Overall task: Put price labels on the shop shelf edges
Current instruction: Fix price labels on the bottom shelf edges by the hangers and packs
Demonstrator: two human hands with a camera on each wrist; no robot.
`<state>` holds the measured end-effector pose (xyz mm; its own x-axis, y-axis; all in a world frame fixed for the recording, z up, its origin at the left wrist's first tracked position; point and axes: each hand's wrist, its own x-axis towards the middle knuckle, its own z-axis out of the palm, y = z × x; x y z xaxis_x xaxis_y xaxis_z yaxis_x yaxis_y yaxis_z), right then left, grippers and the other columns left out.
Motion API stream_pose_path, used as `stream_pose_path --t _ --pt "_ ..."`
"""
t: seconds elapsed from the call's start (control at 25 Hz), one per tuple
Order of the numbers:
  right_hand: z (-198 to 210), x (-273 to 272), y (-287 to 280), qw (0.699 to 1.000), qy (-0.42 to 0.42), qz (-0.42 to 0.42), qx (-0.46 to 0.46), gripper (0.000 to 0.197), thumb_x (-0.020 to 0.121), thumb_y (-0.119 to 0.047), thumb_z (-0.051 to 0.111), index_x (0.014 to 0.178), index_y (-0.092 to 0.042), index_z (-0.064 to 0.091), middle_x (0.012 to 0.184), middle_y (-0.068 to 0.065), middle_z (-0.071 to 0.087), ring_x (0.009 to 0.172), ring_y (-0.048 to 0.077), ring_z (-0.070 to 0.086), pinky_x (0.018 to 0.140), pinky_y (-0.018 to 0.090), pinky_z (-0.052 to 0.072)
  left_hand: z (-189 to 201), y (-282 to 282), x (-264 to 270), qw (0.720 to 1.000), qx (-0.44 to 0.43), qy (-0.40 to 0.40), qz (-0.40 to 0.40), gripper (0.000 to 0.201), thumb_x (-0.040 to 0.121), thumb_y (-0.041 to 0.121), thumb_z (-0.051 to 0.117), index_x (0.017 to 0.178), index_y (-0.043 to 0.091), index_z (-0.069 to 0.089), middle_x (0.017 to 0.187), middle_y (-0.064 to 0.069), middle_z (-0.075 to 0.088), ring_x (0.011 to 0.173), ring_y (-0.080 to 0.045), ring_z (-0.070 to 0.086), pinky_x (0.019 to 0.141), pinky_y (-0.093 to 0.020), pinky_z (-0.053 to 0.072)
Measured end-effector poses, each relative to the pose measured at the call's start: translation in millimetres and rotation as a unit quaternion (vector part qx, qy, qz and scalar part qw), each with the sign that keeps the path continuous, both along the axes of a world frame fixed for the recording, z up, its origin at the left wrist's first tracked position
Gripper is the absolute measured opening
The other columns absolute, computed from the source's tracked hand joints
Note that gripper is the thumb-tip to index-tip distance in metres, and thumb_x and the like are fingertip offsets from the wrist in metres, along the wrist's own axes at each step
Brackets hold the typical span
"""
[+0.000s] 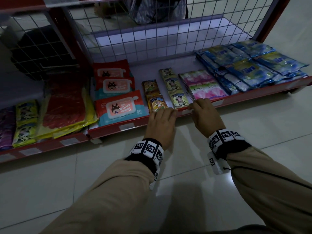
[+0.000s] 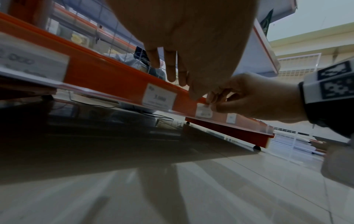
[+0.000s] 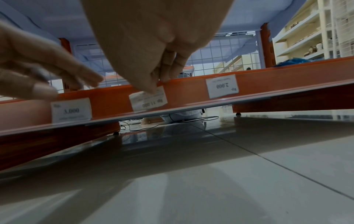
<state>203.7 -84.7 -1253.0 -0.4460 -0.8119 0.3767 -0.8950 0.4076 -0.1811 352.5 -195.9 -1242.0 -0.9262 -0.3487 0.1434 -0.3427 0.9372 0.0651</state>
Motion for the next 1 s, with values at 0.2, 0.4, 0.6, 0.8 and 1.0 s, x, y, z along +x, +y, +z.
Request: stream_pose_path --t 0.2,0.4,0.6,0.8,1.0 --pt "-4.0 -7.6 3.8 1.000 0.002 0.018 -0.007 0.027 0.075 0.009 0.060 0.100 0.001 0.066 0.096 0.021 0.062 0.088 0.037 0.057 0.067 0.041 0.048 -5.1 6.2 -16.6 1.000 -0.001 -0.003 -0.002 0.050 0.093 0.019 0.040 0.143 0.018 0.034 0.139 -0.004 0.040 0.125 -0.025 0.036 0.102 -0.036 0.028" --pt "-7.6 -10.2 12.2 0.998 0.019 0.051 -0.029 0.030 0.074 0.005 0.063 0.103 -0.002 0.067 0.097 0.017 0.065 0.089 0.034 0.060 0.069 0.038 0.052 -10.1 13.0 -18.9 1.000 0.006 0.007 0.006 0.049 0.089 0.019 0.046 0.137 0.017 0.042 0.131 -0.006 0.045 0.119 -0.027 0.040 0.097 -0.038 0.031" --pt "-7.9 -8.9 11.3 0.998 0.024 0.059 0.017 0.030 0.073 0.000 0.063 0.103 -0.002 0.066 0.099 0.016 0.065 0.093 0.036 0.056 0.071 0.040 0.051 -7.5 16.1 -30.4 0.999 0.023 -0.002 0.046 0.052 0.086 0.018 0.049 0.137 0.020 0.040 0.125 -0.006 0.045 0.115 -0.028 0.038 0.091 -0.040 0.031" --pt "-3.9 -7.8 7.1 0.999 0.008 0.052 0.012 0.024 0.070 -0.001 0.065 0.093 0.000 0.064 0.093 0.018 0.061 0.091 0.036 0.054 0.072 0.041 0.048 -8.9 13.9 -30.2 0.999 0.018 0.001 0.039 0.051 0.087 0.020 0.048 0.138 0.024 0.041 0.125 -0.005 0.044 0.116 -0.027 0.037 0.092 -0.040 0.029" --pt "-5.8 -7.8 9.6 0.999 -0.001 0.049 -0.014 0.027 0.069 -0.001 0.067 0.096 -0.003 0.066 0.093 0.016 0.062 0.091 0.036 0.054 0.072 0.038 0.048 -7.7 21.1 -35.4 0.997 0.031 -0.022 0.070 0.053 0.082 0.024 0.052 0.134 0.025 0.043 0.123 -0.006 0.040 0.115 -0.028 0.034 0.091 -0.040 0.028"
